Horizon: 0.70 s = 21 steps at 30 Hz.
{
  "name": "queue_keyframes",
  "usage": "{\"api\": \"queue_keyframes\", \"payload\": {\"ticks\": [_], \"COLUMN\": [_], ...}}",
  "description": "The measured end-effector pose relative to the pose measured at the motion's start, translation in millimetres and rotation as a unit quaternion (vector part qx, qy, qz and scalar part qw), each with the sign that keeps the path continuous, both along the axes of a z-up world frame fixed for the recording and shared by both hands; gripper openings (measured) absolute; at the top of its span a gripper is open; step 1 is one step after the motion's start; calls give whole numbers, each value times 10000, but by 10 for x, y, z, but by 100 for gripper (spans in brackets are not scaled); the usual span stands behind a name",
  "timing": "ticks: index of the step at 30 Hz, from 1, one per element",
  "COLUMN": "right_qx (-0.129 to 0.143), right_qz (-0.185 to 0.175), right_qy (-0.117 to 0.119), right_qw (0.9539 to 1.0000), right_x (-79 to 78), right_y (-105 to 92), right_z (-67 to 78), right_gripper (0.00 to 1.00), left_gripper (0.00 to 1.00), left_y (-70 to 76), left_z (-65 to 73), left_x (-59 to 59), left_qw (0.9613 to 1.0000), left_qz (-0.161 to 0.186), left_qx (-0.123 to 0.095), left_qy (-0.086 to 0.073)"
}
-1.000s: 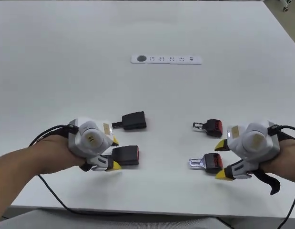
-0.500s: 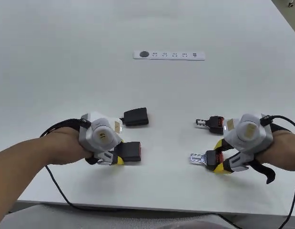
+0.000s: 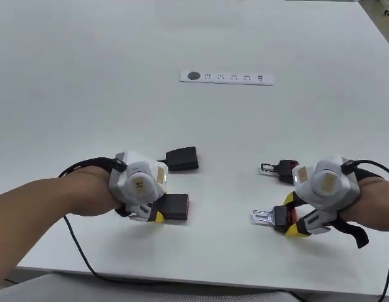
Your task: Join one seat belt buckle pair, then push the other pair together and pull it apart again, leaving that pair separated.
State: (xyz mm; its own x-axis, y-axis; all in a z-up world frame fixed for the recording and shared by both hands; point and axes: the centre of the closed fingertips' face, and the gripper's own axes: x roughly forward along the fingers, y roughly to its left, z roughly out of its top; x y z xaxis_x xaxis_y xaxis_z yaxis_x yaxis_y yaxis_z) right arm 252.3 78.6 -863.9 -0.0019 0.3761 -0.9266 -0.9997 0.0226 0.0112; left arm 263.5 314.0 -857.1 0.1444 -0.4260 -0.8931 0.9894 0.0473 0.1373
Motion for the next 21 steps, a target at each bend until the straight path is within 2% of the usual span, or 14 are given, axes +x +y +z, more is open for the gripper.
{"api": "queue_keyframes", "payload": {"ticks": [8, 21], "right_qx": [-57, 303], "right_qz": [-141, -157], "right_qy": [-7, -173], "right_qw": [9999, 9993], "right_x": [-9, 4], "right_y": [78, 612], "right_z": [1, 24], "right_gripper": [34, 34], "left_gripper": [33, 33], "left_y": [0, -20], "left_z": [-9, -16], "left_x": [3, -2], "left_qw": [10000, 9996], "left_qz": [-10, -165], "left_qx": [24, 216], "left_qy": [51, 75]}}
